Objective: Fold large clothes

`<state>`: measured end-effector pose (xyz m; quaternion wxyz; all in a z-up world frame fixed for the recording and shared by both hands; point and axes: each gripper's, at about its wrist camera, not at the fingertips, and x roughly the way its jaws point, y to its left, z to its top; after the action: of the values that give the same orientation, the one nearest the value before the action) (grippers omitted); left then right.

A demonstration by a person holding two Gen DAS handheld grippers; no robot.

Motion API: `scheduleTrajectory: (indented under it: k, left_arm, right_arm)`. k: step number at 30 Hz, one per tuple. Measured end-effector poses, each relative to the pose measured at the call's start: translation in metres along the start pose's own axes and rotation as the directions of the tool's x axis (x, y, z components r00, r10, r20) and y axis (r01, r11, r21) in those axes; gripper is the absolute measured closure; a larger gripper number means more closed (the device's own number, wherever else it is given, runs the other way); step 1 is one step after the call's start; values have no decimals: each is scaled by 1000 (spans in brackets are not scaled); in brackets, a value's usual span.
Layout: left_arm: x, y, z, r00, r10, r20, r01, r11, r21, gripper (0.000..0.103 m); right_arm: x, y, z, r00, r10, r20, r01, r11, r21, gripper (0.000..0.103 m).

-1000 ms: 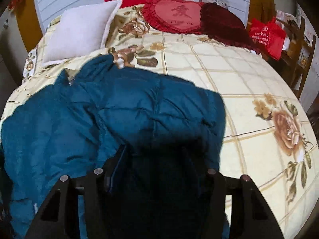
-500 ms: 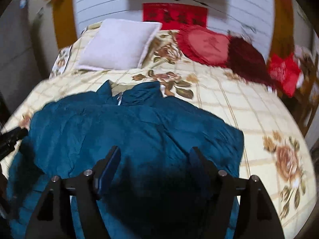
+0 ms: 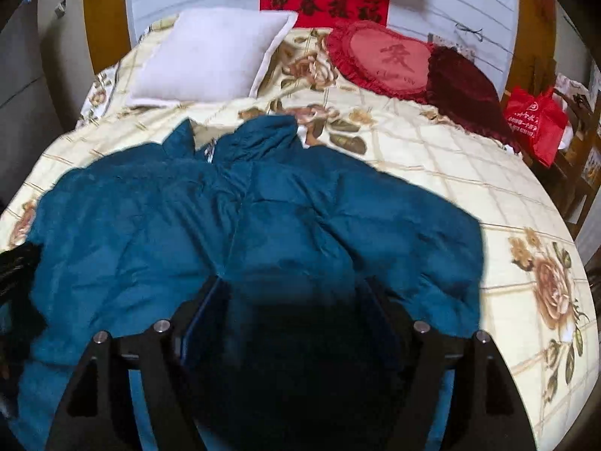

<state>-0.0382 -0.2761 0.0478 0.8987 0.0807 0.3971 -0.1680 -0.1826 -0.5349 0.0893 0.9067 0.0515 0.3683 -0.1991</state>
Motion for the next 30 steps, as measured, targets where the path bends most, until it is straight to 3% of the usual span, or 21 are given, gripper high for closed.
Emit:
scheduleTrajectory:
  k: [4, 7, 10, 16, 20, 30]
  left_arm:
    - [1, 2, 0, 1000, -8, 0, 8, 1000, -14, 41]
    - [3, 2, -2, 1000, -10, -1, 10, 1000, -20, 40]
    - [-2, 5, -3, 1000, -21, -17, 20, 999, -28, 39]
    - [-47, 27, -24, 997, -83, -13, 82, 995, -50, 39]
    - [-79, 38, -50, 998, -66, -6, 66, 997, -36, 39]
    - [-137, 57, -108, 1000, -20, 3, 20, 1000, 23, 39]
  right_arm:
    - [-22, -19, -17, 999, -29, 24, 29, 999, 15, 26]
    - [-1, -36, -32, 993, -98, -65, 100, 995, 32, 26]
    - [18, -44, -40, 991, -80, -104, 84, 996, 38, 26]
    - [-32, -39, -47, 996, -69, -56, 72, 997, 39, 25]
    - [-70, -36, -68, 998, -54, -33, 55, 998, 36, 24]
    - [-117, -31, -122, 997, 16, -75, -11, 998, 61, 23]
